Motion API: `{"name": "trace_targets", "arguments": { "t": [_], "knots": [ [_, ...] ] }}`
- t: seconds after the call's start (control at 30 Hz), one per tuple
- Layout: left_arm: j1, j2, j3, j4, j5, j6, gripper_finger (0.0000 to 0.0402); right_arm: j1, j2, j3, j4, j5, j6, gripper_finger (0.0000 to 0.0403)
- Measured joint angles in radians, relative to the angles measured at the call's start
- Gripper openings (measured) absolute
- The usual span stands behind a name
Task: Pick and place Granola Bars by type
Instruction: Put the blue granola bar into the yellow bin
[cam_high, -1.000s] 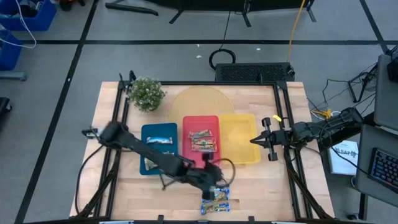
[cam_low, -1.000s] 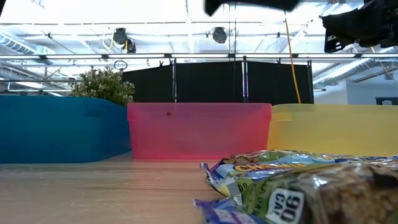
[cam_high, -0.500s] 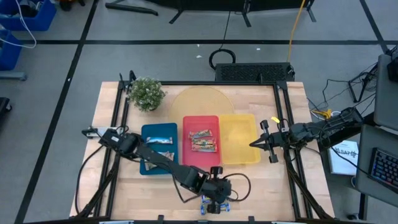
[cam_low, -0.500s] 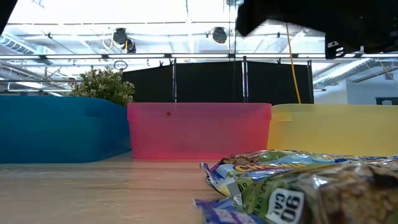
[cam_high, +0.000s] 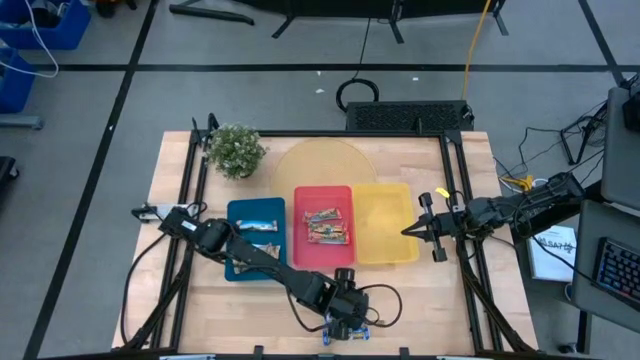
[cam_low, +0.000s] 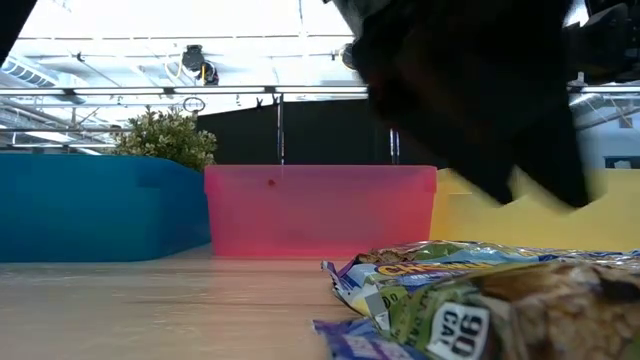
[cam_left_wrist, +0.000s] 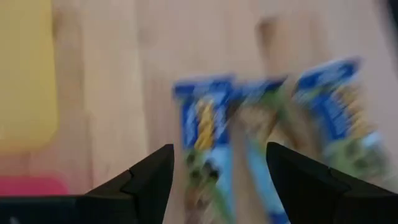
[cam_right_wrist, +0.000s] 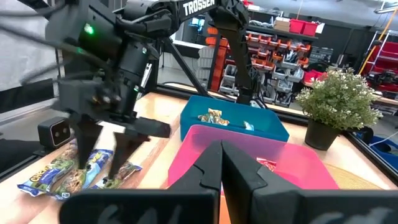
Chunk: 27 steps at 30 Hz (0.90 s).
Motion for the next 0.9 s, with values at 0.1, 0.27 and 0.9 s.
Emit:
{"name": "trace_targets", "arguments": {
  "t": [0.1,0.27,0.9],
  "knots": [
    [0.005,0.004,0.000,-0.038,-0.013,-0.013,0.0262,0.000,0.000,0.000,-0.001,0.000,0.002,0.0000],
    [0.007,0.003,0.000,-0.101,-0.005,-0.021,0.0262,0.000,0.000,0.000,-0.002,0.001,0.002,0.0000],
    [0.007,0.084,0.004,-0.087,0.033,0.002,0.0247,0.000,0.003,-0.001,-0.016,0.002,0.002,0.0000]
  ]
}}
